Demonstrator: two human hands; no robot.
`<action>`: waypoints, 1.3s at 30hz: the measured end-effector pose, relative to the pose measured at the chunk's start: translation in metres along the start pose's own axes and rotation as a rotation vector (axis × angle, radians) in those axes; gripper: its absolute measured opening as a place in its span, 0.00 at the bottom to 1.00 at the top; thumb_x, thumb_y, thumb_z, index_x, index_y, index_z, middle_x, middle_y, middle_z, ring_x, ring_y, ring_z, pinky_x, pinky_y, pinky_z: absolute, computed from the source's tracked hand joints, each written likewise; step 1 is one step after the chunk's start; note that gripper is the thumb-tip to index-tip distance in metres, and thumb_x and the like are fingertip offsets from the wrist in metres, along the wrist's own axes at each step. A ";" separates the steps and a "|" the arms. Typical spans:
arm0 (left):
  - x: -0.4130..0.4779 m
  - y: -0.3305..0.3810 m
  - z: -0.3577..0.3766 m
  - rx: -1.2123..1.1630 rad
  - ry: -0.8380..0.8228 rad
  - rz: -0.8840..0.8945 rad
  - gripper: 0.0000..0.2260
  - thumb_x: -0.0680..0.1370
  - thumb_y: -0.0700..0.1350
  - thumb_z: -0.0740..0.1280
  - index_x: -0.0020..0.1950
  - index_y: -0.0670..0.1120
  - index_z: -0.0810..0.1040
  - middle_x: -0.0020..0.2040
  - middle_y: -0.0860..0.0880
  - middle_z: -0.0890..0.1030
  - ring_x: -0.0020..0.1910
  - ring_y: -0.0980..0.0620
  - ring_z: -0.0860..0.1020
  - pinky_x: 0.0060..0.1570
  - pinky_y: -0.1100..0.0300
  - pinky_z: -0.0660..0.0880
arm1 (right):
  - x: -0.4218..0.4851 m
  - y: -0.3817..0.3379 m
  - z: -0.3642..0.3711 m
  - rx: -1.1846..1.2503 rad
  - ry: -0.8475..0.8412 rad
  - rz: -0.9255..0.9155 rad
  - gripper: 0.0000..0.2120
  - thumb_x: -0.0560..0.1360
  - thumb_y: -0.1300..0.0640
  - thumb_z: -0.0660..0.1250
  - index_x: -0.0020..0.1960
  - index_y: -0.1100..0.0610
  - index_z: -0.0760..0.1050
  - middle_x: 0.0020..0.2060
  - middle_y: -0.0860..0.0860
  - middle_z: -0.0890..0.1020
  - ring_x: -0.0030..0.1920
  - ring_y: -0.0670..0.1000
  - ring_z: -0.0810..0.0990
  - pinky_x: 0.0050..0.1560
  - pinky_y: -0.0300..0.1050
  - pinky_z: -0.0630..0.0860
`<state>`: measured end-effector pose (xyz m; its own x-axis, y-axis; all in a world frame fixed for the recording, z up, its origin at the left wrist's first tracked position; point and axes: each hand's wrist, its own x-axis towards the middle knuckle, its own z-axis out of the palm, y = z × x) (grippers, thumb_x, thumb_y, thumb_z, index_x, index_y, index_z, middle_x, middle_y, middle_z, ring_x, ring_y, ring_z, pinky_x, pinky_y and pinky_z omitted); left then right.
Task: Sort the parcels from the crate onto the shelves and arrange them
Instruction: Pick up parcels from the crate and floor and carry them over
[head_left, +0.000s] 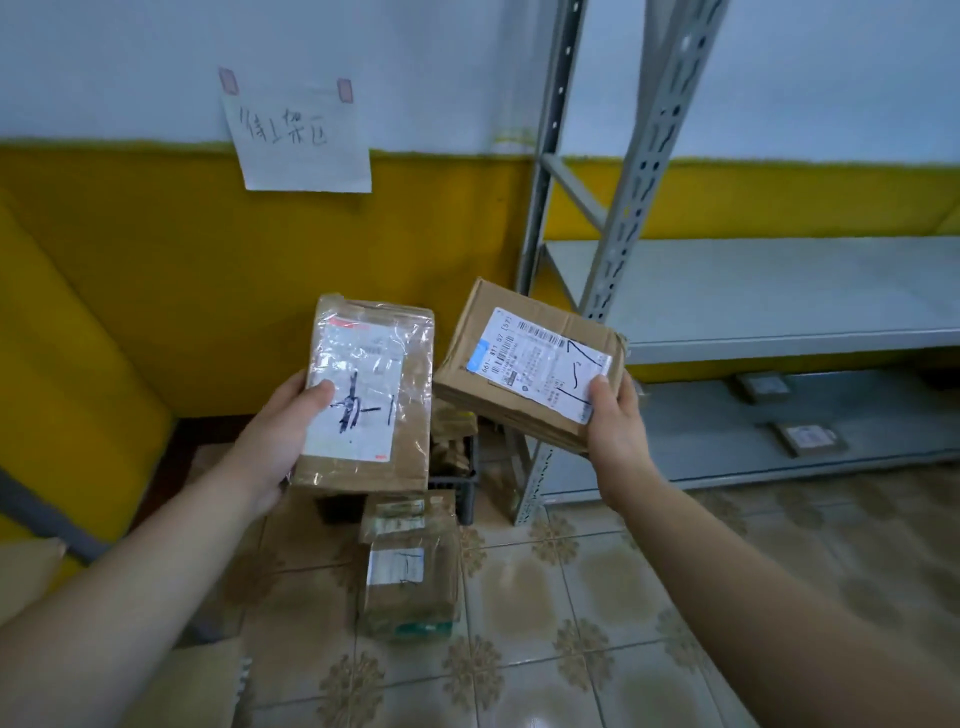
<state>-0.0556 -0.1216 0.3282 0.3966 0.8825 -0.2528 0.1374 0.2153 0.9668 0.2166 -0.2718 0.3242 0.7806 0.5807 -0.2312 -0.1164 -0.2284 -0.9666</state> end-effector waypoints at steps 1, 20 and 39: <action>-0.006 0.009 0.009 0.003 -0.026 0.027 0.15 0.82 0.52 0.60 0.69 0.55 0.70 0.56 0.48 0.83 0.53 0.46 0.82 0.47 0.49 0.78 | -0.005 -0.009 -0.015 0.005 0.020 -0.015 0.22 0.83 0.44 0.55 0.76 0.39 0.59 0.57 0.49 0.80 0.56 0.52 0.81 0.62 0.58 0.77; -0.156 0.058 0.411 0.019 -0.503 0.171 0.13 0.81 0.48 0.61 0.65 0.48 0.75 0.55 0.42 0.83 0.50 0.41 0.83 0.50 0.48 0.80 | -0.094 -0.007 -0.467 0.093 0.519 -0.173 0.21 0.82 0.44 0.57 0.75 0.40 0.63 0.59 0.45 0.80 0.58 0.50 0.79 0.65 0.57 0.74; -0.063 0.076 0.700 -0.027 -0.677 0.106 0.11 0.81 0.47 0.62 0.62 0.48 0.76 0.51 0.44 0.85 0.48 0.43 0.84 0.45 0.51 0.79 | 0.064 -0.007 -0.660 0.209 0.678 -0.072 0.20 0.84 0.47 0.57 0.75 0.43 0.61 0.52 0.49 0.84 0.51 0.53 0.84 0.58 0.59 0.80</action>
<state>0.5651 -0.4538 0.3923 0.8878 0.4456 -0.1151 0.0472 0.1606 0.9859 0.6724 -0.7490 0.3889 0.9928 -0.0411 -0.1121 -0.1128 -0.0136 -0.9935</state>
